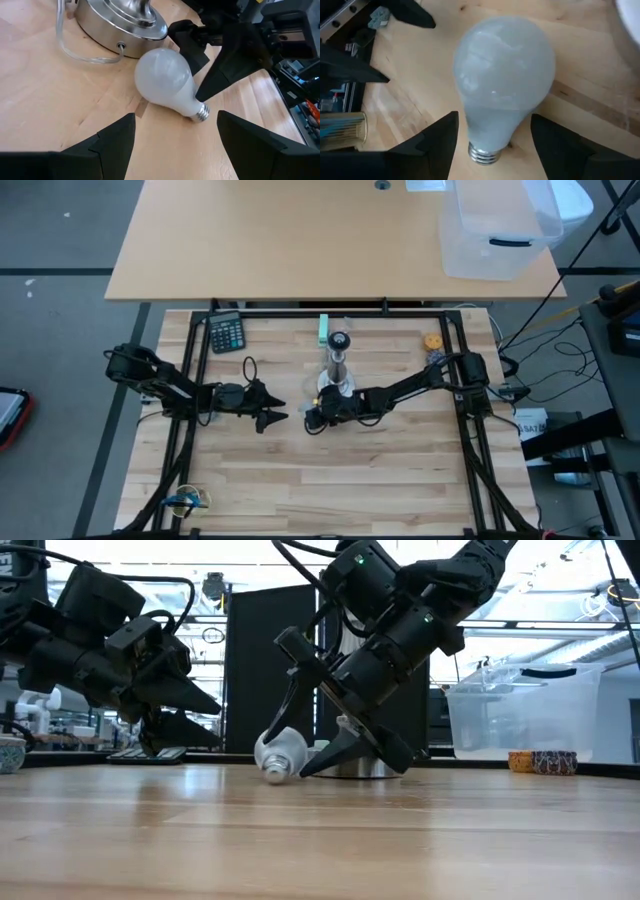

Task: Screw lightbulb
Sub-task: Remove the white lightbulb from the desk lamp, then return to Home Position

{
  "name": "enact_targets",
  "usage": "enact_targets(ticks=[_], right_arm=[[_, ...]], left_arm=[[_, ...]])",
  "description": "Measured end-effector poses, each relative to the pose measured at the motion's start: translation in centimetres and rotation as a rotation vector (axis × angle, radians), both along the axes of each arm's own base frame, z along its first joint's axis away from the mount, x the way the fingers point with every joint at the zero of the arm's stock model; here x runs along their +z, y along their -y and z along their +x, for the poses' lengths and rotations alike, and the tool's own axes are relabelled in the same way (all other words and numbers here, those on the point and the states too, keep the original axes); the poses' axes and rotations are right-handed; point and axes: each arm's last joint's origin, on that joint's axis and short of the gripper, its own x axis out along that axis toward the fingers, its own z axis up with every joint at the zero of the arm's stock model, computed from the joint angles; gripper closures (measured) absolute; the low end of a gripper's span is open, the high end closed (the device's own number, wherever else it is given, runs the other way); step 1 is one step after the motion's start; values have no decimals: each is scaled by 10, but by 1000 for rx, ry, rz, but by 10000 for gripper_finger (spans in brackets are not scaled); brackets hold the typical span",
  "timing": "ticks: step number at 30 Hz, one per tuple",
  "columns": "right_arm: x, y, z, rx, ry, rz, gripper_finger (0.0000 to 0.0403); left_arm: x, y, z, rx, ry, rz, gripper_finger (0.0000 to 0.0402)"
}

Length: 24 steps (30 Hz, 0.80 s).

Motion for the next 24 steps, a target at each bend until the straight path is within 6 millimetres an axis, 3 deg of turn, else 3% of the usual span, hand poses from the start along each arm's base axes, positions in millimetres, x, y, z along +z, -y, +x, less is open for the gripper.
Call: enact_targets(ticks=[13, 21, 24], right_arm=[[13, -3, 3, 159, 84, 5, 159], [39, 0, 0, 239, 158, -109, 159], [54, 0, -2, 309, 200, -206, 159]], left_arm=[[2, 0, 1, -4, 19, 13, 117], [8, 0, 2, -27, 89, 40, 117], [20, 3, 4, -126, 214, 49, 117]])
